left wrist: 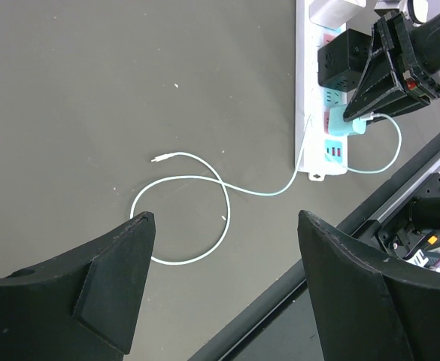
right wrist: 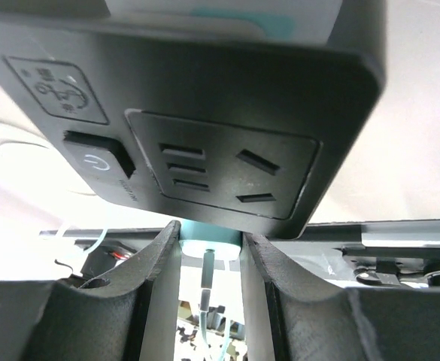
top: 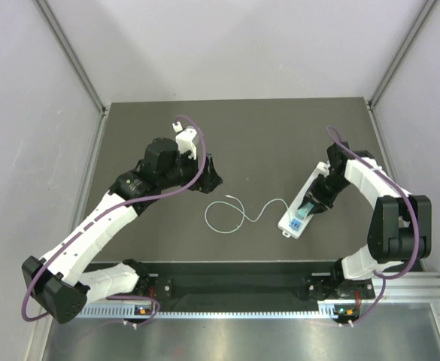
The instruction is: Insert the plug
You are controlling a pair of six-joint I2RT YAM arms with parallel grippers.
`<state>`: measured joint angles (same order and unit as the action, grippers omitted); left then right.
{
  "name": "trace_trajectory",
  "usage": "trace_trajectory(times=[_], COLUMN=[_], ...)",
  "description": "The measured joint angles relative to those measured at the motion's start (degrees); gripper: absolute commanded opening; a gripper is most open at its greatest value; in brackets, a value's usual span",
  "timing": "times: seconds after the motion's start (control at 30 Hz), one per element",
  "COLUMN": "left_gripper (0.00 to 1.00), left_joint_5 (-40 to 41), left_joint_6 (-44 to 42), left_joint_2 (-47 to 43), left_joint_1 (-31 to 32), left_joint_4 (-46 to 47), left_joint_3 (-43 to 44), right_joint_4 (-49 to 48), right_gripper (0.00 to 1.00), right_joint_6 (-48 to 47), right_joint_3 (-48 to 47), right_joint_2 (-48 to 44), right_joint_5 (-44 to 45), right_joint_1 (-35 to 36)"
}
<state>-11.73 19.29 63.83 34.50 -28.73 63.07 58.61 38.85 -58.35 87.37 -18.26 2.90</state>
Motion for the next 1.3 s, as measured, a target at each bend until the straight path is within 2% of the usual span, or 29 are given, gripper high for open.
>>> trace_trajectory(times=[0.27, 0.53, 0.9, 1.3], left_gripper=[0.81, 0.81, 0.81, 0.81], left_joint_5=[0.0, 0.0, 1.4, 1.5], left_joint_6=[0.0, 0.0, -0.2, -0.4], left_joint_2=[0.0, 0.0, 0.0, 0.1], left_joint_1=[0.0, 0.0, 0.0, 0.0], left_joint_4=[0.0, 0.0, 0.0, 0.0], left_joint_3=[0.0, 0.0, 0.0, -0.5], right_joint_4=[-0.2, 2.1, 7.3, 8.2], right_gripper=[0.0, 0.0, 0.0, 0.0], right_joint_6=[0.4, 0.1, -1.5, -1.3], right_joint_3=[0.5, -1.2, -8.0, -8.9], right_joint_2=[0.3, 4.4, 10.8, 12.1], right_joint_5=[-0.7, -3.7, -0.8, 0.4], right_joint_1=[0.1, 0.3, 1.4, 2.1])
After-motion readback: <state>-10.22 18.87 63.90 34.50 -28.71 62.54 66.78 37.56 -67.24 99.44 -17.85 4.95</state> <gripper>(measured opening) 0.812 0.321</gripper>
